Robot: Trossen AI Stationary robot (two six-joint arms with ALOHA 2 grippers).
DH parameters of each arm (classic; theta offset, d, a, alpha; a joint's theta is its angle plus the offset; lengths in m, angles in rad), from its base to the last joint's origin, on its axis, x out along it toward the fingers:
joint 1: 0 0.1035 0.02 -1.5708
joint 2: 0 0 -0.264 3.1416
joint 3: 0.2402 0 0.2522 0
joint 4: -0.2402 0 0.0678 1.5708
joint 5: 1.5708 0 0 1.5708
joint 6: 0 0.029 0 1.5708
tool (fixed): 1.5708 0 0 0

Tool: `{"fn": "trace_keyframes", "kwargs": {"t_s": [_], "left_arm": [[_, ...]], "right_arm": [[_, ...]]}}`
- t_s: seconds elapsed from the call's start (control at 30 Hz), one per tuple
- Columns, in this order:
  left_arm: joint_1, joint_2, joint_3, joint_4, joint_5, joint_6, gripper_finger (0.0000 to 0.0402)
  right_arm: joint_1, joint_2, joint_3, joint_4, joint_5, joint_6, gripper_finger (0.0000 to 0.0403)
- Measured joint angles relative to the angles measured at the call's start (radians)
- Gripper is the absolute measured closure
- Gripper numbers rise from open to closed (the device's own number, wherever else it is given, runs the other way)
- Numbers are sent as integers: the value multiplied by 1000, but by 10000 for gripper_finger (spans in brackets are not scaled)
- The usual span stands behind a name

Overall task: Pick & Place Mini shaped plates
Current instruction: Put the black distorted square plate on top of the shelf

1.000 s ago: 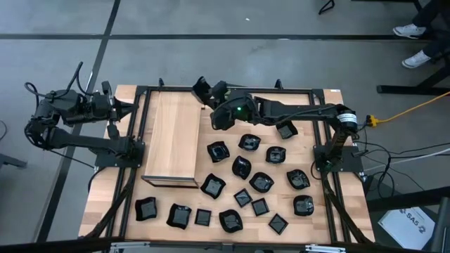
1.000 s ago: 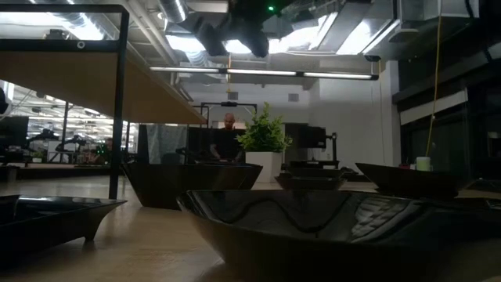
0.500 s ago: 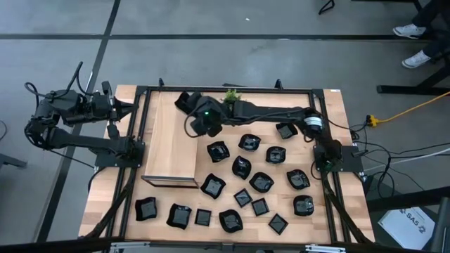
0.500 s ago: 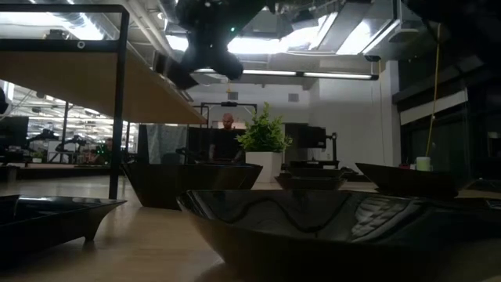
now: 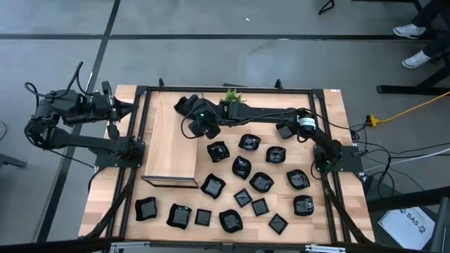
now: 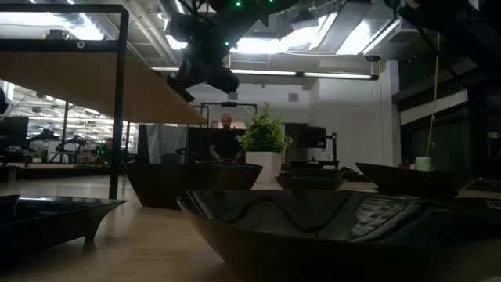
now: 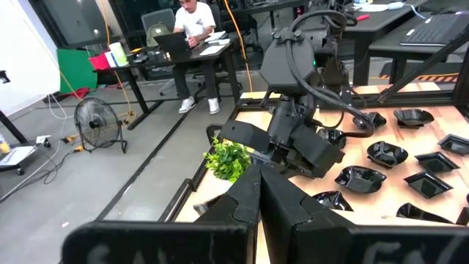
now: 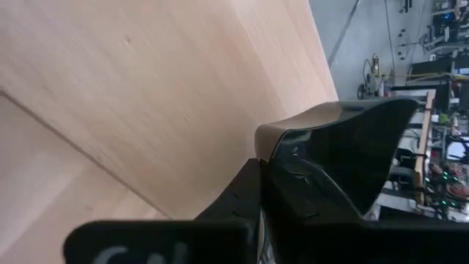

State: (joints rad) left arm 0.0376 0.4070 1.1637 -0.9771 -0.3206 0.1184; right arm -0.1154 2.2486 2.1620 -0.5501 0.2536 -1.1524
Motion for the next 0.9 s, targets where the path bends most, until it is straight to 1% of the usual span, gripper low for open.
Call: {"fn": "trace_keyframes", "kwargs": {"t_s": [0.13, 0.23, 0.5, 0.67, 0.9], "left_arm": [[0, 0, 0, 0, 0, 0, 398], [0, 0, 0, 0, 0, 0, 398], [0, 0, 0, 0, 0, 0, 398], [0, 0, 0, 0, 0, 0, 398], [0, 0, 0, 0, 0, 0, 398]], "right_arm": [[-10, 0, 0, 14, -46, 30, 369], [-23, 0, 0, 14, -61, 49, 367], [-39, 0, 0, 22, -66, 56, 365], [-39, 0, 0, 30, -68, 122, 365], [-39, 0, 0, 33, -68, 146, 365]]}}
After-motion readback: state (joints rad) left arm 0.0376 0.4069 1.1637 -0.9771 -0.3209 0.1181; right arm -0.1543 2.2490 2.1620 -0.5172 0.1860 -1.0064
